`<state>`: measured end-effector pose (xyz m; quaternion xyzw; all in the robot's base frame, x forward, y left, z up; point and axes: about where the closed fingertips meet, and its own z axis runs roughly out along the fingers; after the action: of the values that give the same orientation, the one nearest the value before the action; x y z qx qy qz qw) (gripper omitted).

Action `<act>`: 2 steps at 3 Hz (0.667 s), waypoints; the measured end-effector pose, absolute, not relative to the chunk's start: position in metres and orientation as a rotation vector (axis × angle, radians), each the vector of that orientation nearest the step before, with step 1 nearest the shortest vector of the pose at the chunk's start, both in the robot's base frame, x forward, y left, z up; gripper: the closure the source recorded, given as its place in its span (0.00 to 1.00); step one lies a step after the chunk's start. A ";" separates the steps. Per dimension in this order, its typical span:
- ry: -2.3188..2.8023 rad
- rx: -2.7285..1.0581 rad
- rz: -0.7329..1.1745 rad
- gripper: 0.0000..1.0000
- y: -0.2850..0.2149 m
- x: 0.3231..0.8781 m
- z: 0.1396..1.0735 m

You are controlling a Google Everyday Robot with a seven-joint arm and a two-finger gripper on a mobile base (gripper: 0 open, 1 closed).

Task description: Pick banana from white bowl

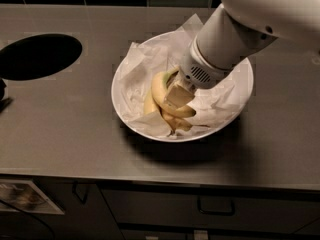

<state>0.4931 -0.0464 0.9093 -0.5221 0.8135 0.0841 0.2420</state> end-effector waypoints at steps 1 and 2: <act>2.218 -1.432 0.234 0.52 -0.035 0.489 0.905; 2.220 -1.434 0.241 0.51 -0.032 0.488 0.901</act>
Offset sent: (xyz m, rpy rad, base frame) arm -0.0053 0.0161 -0.0096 0.0072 0.0035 0.0052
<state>0.4879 -0.0318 0.9012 -0.5245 0.8117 0.0882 0.2416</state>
